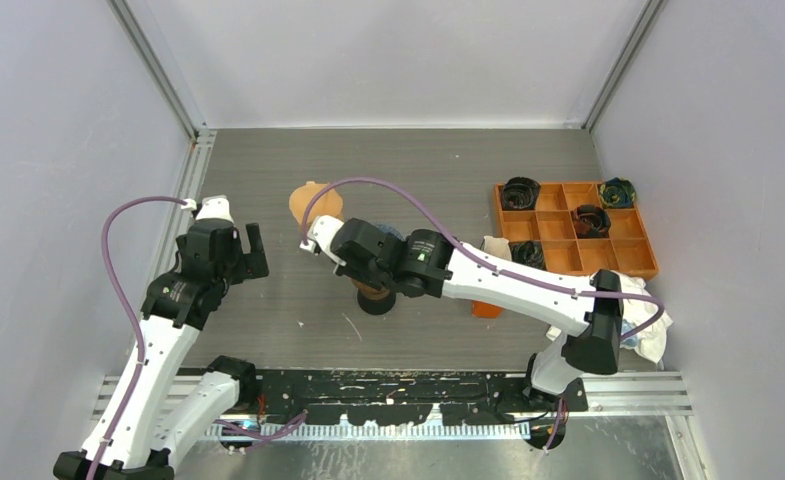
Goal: Place the coffee filter in the dripper
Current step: Place the coffee dripper in the dripper holder.
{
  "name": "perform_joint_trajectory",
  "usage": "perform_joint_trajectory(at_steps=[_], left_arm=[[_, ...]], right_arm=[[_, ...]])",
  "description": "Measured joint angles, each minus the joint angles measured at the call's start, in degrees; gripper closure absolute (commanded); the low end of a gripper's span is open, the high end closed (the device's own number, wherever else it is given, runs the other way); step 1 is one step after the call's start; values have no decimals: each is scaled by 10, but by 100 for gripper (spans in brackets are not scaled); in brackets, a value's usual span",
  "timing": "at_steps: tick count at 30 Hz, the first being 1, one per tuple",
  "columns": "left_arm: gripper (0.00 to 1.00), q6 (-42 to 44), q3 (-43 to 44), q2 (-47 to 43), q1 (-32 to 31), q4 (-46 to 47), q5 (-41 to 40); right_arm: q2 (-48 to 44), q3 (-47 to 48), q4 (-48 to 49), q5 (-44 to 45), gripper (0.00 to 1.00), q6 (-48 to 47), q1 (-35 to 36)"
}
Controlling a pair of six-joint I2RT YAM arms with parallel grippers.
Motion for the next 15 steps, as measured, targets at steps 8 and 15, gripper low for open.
perform_joint_trajectory(at_steps=[8,15], left_arm=[[1,0,0,0,0,0,0],[1,0,0,1,1,0,2]], right_arm=[[27,9,2,-2,99,-10,9],[46,9,2,-3,98,-12,10]])
